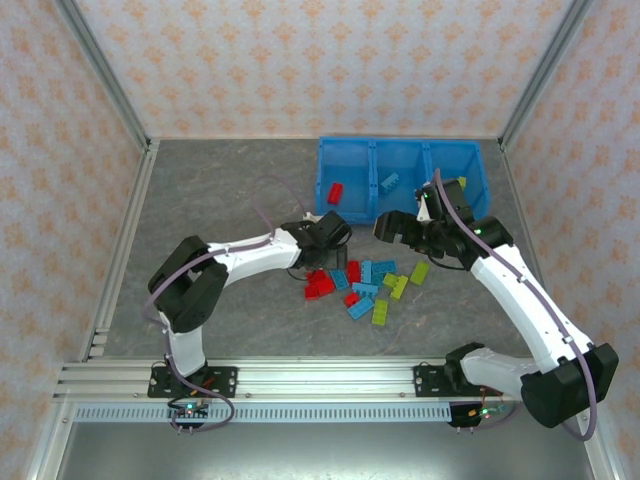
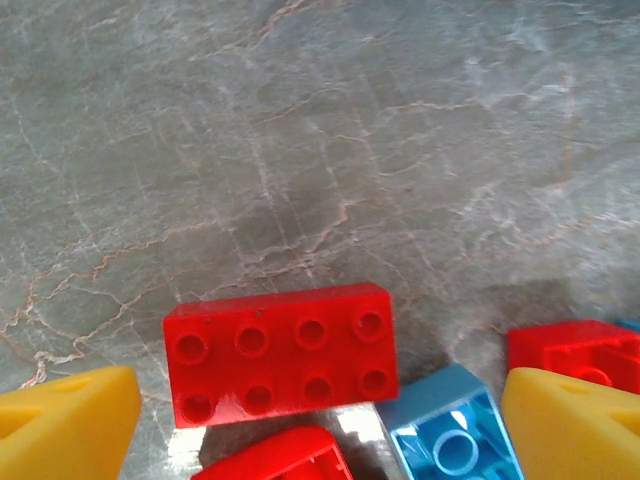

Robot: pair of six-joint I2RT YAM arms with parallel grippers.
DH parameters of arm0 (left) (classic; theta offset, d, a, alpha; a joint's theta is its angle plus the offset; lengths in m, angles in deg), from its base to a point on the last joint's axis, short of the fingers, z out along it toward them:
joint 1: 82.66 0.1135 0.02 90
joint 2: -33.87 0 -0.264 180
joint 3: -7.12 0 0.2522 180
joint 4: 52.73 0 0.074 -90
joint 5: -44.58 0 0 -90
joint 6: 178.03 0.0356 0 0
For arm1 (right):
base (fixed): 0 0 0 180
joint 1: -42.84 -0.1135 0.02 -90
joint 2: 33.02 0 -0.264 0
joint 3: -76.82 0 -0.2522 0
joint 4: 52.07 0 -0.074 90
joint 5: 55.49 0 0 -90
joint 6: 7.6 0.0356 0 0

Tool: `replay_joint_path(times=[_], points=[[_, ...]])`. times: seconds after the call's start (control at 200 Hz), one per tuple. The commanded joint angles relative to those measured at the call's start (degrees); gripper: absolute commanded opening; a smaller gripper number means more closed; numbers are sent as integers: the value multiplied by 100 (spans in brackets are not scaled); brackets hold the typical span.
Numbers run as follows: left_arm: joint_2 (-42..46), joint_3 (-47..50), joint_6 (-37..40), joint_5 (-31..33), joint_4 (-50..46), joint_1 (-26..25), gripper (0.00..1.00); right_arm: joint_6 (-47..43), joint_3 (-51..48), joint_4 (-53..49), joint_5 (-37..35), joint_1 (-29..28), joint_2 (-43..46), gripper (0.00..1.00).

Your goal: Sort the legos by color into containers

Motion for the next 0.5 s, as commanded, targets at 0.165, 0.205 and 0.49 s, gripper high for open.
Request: replay_joint_path(times=[0.165,0.205,0.49], points=[[-564,-179,-353,482,21,13,81,-68,-253,-50,-202,-17,112,99],[-597,-151,-368,500,52,13,77,-52,-261,-43,-187,-18,112,99],[-446,133,-312,493,225,47,55,2,-271,14,-169,-20,85,99]])
